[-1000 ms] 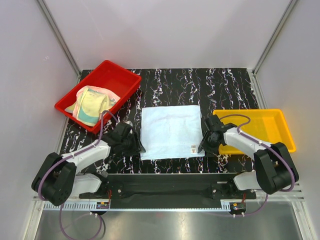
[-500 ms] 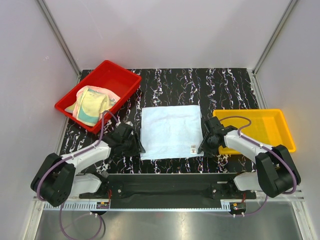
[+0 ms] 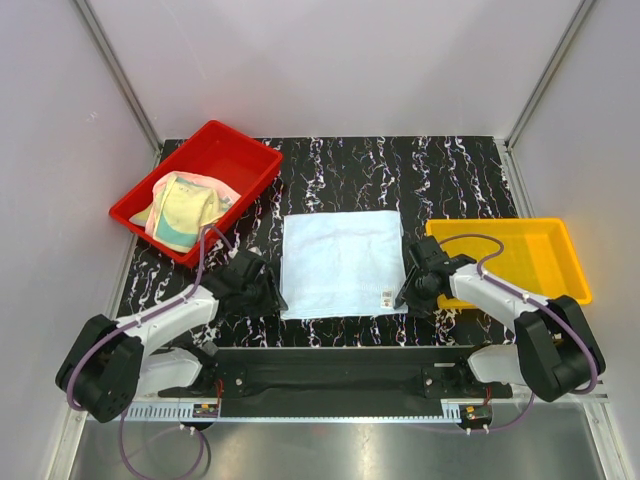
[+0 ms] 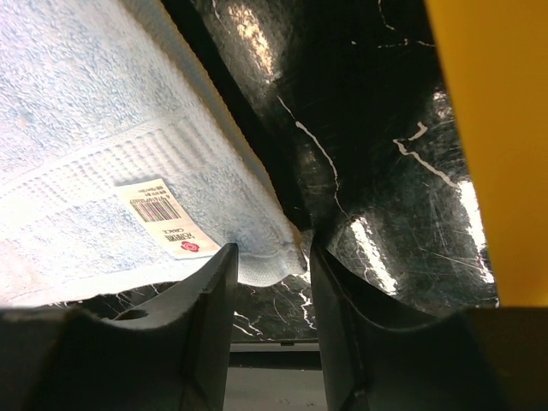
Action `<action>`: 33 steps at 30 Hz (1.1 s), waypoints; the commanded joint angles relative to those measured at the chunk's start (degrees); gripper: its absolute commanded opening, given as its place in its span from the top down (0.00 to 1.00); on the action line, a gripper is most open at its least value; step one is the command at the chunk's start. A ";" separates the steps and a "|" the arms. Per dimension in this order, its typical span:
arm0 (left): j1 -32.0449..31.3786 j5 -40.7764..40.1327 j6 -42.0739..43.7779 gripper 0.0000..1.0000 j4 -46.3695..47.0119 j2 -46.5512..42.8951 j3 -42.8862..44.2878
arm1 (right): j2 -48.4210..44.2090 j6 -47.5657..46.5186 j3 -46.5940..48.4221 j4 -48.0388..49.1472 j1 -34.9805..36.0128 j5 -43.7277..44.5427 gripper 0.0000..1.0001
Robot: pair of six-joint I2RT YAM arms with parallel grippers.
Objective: Fold and stack the towels
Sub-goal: Fold the towel
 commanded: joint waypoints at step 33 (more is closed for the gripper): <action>-1.24 -1.95 -0.32 1.00 -1.95 2.48 -0.09 | -2.32 0.99 -0.47 2.76 3.52 4.47 1.00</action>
